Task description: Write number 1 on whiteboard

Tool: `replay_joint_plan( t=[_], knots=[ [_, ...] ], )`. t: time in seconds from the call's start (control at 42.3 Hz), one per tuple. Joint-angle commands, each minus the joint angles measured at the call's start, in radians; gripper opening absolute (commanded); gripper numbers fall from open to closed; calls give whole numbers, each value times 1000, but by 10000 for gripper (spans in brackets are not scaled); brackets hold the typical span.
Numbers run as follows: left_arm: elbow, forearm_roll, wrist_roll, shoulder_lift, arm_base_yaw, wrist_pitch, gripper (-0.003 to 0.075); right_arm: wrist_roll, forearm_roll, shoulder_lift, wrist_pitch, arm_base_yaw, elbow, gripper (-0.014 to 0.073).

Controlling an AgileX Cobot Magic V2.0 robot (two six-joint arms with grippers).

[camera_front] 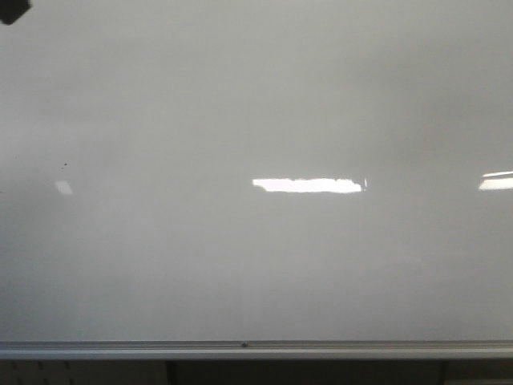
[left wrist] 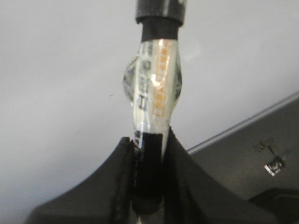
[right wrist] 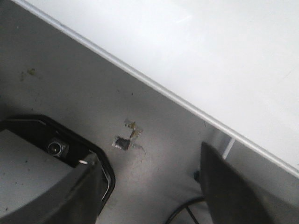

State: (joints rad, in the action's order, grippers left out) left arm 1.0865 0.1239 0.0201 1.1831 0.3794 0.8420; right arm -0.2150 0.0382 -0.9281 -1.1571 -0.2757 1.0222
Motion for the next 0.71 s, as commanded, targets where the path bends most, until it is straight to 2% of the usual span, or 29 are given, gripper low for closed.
replay_joint_plan(
  t=[0.0,0.142,0.213,0.449,0.685],
  knots=[
    [-48,5,-59,-38,-130,-138,27,4,-4,38,81,9,25,481],
    [-147,-44,-97,-17,-275,-305,27,5,-2,43,104,9,25,481],
    [-176,-69,-97,6,-305,-381,27,5,0,43,110,9,25,481],
    [-189,-89,-97,137,-318,-589,27,5,11,42,132,9,24,481],
    [-187,-90,-97,257,-318,-724,29,5,11,42,132,9,24,481]
  ],
)
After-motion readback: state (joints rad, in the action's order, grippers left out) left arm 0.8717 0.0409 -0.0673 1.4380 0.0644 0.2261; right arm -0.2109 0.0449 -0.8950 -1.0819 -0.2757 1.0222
